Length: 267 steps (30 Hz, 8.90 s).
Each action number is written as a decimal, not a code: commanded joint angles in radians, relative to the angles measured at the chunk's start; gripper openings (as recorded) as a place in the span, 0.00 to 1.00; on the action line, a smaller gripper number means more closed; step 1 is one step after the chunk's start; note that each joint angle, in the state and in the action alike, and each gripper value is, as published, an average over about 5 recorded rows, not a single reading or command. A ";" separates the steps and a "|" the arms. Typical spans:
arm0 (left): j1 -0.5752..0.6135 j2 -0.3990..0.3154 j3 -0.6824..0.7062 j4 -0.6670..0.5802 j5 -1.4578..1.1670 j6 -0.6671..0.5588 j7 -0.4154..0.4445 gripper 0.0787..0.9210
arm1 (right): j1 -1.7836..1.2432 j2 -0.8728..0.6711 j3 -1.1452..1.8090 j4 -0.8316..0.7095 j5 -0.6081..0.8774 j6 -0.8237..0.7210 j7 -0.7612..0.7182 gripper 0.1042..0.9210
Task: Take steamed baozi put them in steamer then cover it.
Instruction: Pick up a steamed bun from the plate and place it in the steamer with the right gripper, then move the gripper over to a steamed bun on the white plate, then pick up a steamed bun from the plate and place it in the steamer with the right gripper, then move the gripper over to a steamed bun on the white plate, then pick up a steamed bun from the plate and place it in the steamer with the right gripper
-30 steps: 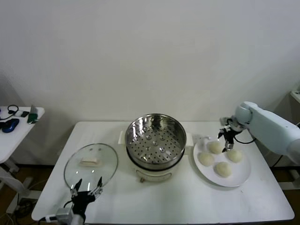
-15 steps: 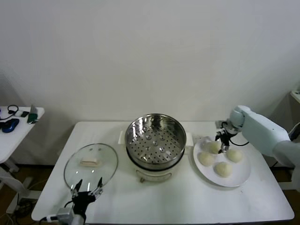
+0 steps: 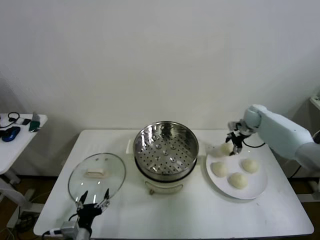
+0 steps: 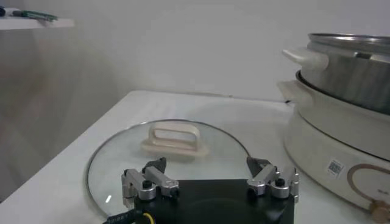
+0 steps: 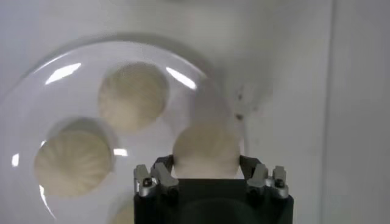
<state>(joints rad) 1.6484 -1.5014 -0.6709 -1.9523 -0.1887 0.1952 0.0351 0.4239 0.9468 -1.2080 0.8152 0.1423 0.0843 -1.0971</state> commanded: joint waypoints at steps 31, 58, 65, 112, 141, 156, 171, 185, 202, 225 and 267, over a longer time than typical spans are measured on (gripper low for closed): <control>-0.002 0.011 0.008 -0.002 0.004 -0.021 -0.003 0.88 | 0.063 0.424 -0.197 0.122 -0.444 0.473 0.190 0.75; 0.005 0.005 0.020 -0.006 0.020 -0.025 -0.003 0.88 | 0.480 0.279 -0.434 0.162 0.305 0.401 0.037 0.88; 0.015 0.000 0.024 -0.010 0.026 -0.025 -0.003 0.88 | 0.685 0.005 -0.722 0.348 0.612 -0.050 0.034 0.88; 0.013 -0.007 0.016 0.025 0.015 -0.052 -0.015 0.88 | -0.114 -0.094 -0.266 0.317 0.298 -0.416 0.341 0.67; 0.019 0.004 0.035 -0.017 0.017 -0.050 -0.012 0.88 | 0.538 0.207 -0.347 0.778 0.816 -0.583 0.381 0.60; 0.021 0.002 0.031 -0.018 0.017 -0.054 -0.011 0.88 | 0.211 0.461 -0.347 0.431 0.614 -0.603 0.431 0.60; 0.011 0.003 0.030 -0.009 0.015 -0.049 -0.010 0.88 | 0.134 0.486 -0.354 0.368 0.532 -0.599 0.431 0.64; 0.019 0.004 0.032 -0.036 0.022 -0.039 -0.007 0.88 | 0.483 0.268 -0.490 0.516 0.669 -0.435 0.237 0.88; 0.016 0.015 0.026 -0.060 0.019 -0.032 -0.008 0.88 | 0.528 -0.340 -0.768 0.720 0.352 -0.340 0.154 0.88; 0.035 -0.003 0.014 -0.042 0.021 -0.032 -0.012 0.88 | -0.134 -0.311 -0.264 0.453 0.088 -0.389 0.221 0.88; 0.042 -0.016 0.036 -0.059 0.057 -0.026 -0.012 0.88 | 0.687 0.038 -0.328 0.768 0.142 0.182 0.023 0.67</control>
<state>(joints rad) 1.6904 -1.5156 -0.6350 -2.0094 -0.1356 0.1684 0.0229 0.8416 0.8340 -1.5450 1.3911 0.2474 0.0544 -1.0288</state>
